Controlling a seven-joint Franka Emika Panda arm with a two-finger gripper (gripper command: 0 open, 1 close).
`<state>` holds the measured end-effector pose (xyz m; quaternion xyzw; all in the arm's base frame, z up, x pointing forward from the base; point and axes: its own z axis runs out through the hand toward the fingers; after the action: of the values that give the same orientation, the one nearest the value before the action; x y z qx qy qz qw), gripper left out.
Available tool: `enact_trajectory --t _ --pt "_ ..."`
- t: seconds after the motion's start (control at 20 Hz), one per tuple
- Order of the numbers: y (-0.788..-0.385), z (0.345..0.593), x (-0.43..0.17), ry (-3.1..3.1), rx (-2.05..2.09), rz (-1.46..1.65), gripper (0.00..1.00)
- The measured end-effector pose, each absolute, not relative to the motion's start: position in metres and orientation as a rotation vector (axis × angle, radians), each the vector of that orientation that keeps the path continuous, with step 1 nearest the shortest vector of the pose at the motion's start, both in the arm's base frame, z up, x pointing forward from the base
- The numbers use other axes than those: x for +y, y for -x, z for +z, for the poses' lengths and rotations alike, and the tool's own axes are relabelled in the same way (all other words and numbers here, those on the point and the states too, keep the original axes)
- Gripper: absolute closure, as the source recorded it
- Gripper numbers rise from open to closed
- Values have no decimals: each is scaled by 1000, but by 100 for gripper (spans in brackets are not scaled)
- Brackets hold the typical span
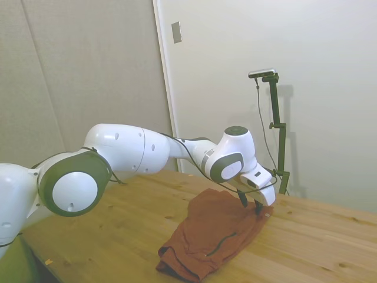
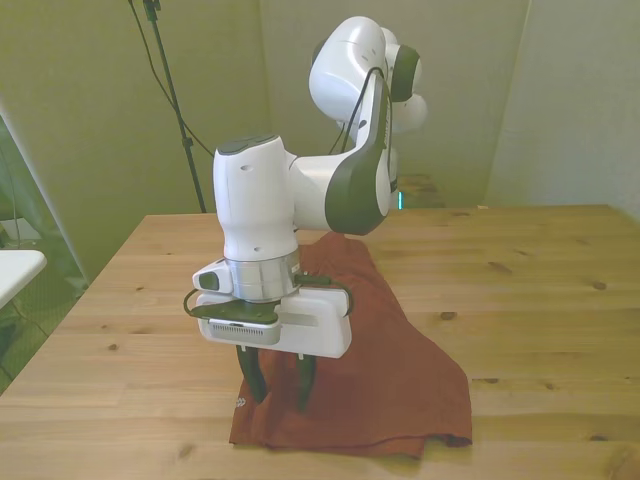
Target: Unfold the shorts
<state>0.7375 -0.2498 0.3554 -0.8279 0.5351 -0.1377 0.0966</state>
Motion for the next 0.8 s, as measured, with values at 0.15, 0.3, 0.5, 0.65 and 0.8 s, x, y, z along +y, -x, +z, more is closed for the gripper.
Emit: enact_trajectory --t 0.15,0.3,0.5,0.65,0.8 --pt "-738 356 -251 2453 1586 -399 100" --pt "-738 357 -253 2455 1586 -389 100" --pt "-738 358 -253 2456 1586 -385 100" --pt "-737 358 -254 2460 1587 -371 100" --pt "-736 359 -255 2465 1580 -358 100"
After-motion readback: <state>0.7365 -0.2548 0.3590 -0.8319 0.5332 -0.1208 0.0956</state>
